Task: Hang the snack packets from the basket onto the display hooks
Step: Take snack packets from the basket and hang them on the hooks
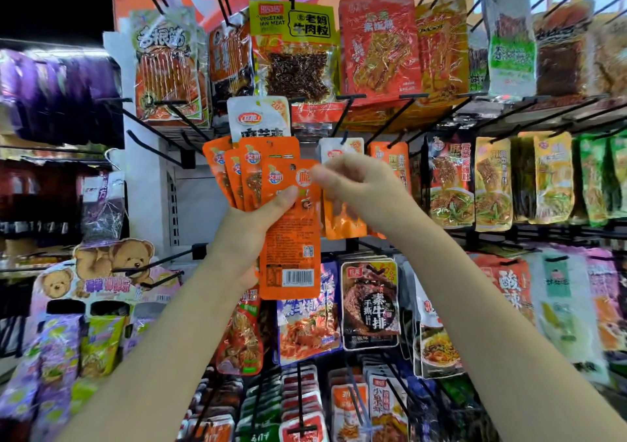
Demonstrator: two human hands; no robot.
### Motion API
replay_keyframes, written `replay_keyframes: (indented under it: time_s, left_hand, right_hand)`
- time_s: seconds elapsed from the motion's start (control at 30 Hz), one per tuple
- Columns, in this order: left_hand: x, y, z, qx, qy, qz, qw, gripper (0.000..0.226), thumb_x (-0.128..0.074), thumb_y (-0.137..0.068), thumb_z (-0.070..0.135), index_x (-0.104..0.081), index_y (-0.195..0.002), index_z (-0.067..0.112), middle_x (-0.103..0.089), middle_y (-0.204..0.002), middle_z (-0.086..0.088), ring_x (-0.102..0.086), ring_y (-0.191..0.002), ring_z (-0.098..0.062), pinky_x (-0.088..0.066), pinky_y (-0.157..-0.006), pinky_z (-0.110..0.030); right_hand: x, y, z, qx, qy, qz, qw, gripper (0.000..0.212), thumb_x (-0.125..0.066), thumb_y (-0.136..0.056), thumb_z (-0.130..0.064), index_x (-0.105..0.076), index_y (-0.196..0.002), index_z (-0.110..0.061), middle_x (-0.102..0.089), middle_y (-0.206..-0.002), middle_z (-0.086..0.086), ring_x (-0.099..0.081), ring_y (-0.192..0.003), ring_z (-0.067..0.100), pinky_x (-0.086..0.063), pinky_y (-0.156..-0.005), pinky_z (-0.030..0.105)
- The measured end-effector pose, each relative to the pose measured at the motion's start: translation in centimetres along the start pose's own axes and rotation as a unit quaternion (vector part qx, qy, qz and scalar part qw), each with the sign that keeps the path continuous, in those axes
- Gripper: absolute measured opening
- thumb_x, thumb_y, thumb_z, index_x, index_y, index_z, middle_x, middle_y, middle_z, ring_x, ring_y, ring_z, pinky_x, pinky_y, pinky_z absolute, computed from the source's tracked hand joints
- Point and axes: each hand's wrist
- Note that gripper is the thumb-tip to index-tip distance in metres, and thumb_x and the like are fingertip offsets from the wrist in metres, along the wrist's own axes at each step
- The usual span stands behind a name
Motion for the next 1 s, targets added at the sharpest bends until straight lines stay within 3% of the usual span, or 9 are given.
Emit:
replay_keyframes:
  time_s: [0.07, 0.13, 0.2, 0.3, 0.6, 0.7, 0.77, 0.9, 1.0]
  left_hand:
    - [-0.5, 0.0, 0.0, -0.001, -0.007, 0.015, 1.000, 0.044, -0.076, -0.070, 0.037, -0.071, -0.110, 0.020, -0.079, -0.094, -0.007, -0.076, -0.083, -0.027, -0.062, -0.075, -0.046]
    - [-0.8, 0.1, 0.0, 0.008, -0.014, 0.019, 1.000, 0.049, -0.072, -0.070, 0.049, -0.071, -0.110, 0.022, -0.079, -0.093, -0.005, -0.077, -0.081, -0.025, -0.063, -0.074, -0.045]
    - [-0.8, -0.1, -0.2, 0.038, -0.023, 0.020, 0.999, 0.053, -0.063, -0.079, 0.062, -0.071, -0.114, 0.022, -0.079, -0.097, -0.007, -0.076, -0.087, -0.027, -0.061, -0.078, -0.046]
    - [-0.8, 0.0, -0.1, 0.078, 0.011, 0.009, 0.997, 0.042, -0.053, -0.098, 0.051, -0.072, -0.113, 0.018, -0.077, -0.105, -0.014, -0.074, -0.097, -0.033, -0.057, -0.090, -0.052]
    - [-1.1, -0.2, -1.4, -0.008, -0.001, 0.040, 0.999, 0.015, -0.057, -0.101, 0.030, -0.071, -0.102, 0.023, -0.079, -0.092, -0.003, -0.077, -0.082, -0.024, -0.060, -0.080, -0.046]
    - [-2.1, -0.5, -1.7, -0.013, 0.006, 0.030, 0.999, 0.022, -0.056, -0.102, 0.029, -0.068, -0.114, 0.016, -0.078, -0.101, -0.011, -0.076, -0.090, -0.035, -0.061, -0.077, -0.047]
    - [-3.1, -0.8, -1.9, -0.017, -0.006, 0.038, 0.999, 0.017, -0.061, -0.100, 0.031, -0.072, -0.109, 0.021, -0.078, -0.103, -0.009, -0.074, -0.096, -0.035, -0.059, -0.087, -0.053]
    - [-5.4, -0.7, -2.1, -0.025, -0.030, 0.017, 0.999, 0.014, -0.064, -0.097, 0.033, -0.075, -0.091, 0.027, -0.079, -0.093, 0.001, -0.074, -0.096, -0.024, -0.057, -0.094, -0.052]
    - [-5.9, -0.8, -2.4, -0.026, -0.025, 0.006, 0.999, 0.012, -0.066, -0.096, 0.031, -0.074, -0.098, 0.024, -0.079, -0.097, 0.000, -0.074, -0.099, -0.024, -0.055, -0.097, -0.052]
  right_hand:
    - [-0.6, 0.6, -0.2, -0.040, -0.018, -0.103, 0.994, 0.039, -0.079, -0.081, -0.038, -0.063, -0.108, -0.015, -0.070, -0.088, 0.002, -0.068, -0.068, 0.013, -0.049, -0.054, 0.018]
    - [-1.0, 0.9, 0.4, -0.050, -0.026, -0.114, 0.992, 0.047, -0.082, -0.082, -0.030, -0.058, -0.119, -0.013, -0.070, -0.104, 0.008, -0.071, -0.082, 0.019, -0.052, -0.056, 0.019]
    - [-1.1, 1.1, 1.2, -0.051, -0.047, -0.103, 0.992, 0.043, -0.080, -0.084, -0.029, -0.057, -0.119, -0.018, -0.069, -0.108, 0.007, -0.071, -0.089, 0.024, -0.051, -0.055, 0.021]
    - [-0.7, 1.3, 1.7, -0.056, -0.063, -0.081, 0.993, 0.034, -0.077, -0.087, -0.027, -0.057, -0.113, -0.021, -0.066, -0.113, 0.011, -0.070, -0.096, 0.027, -0.055, -0.060, 0.032]
    - [1.6, 2.5, 2.4, -0.060, -0.136, 0.065, 0.987, 0.014, -0.072, -0.091, -0.011, -0.061, -0.100, -0.016, -0.074, -0.100, 0.014, -0.072, -0.087, 0.024, -0.060, -0.087, 0.049]
    - [2.9, 2.5, 2.7, 0.004, -0.088, 0.170, 0.981, 0.015, -0.070, -0.091, -0.009, -0.059, -0.100, -0.011, -0.068, -0.095, 0.027, -0.066, -0.082, 0.041, -0.056, -0.080, 0.057]
    - [2.7, 2.6, 2.5, 0.033, -0.063, 0.170, 0.983, 0.017, -0.071, -0.091, -0.009, -0.057, -0.100, -0.009, -0.067, -0.086, 0.026, -0.063, -0.075, 0.044, -0.056, -0.068, 0.051]
    - [0.9, 2.8, 2.5, 0.043, -0.050, 0.102, 0.993, 0.015, -0.074, -0.091, -0.020, -0.059, -0.093, -0.019, -0.056, -0.064, 0.001, -0.051, -0.051, 0.008, -0.042, -0.052, 0.030]
    - [1.4, 2.6, 3.6, 0.049, -0.031, 0.119, 0.991, 0.012, -0.071, -0.093, -0.016, -0.061, -0.090, -0.021, -0.052, -0.066, 0.003, -0.048, -0.054, 0.011, -0.043, -0.053, 0.034]
Point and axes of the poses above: each hand's wrist, its own y-axis away from the middle knuckle, its own x-axis out of the back of the hand, z = x × y
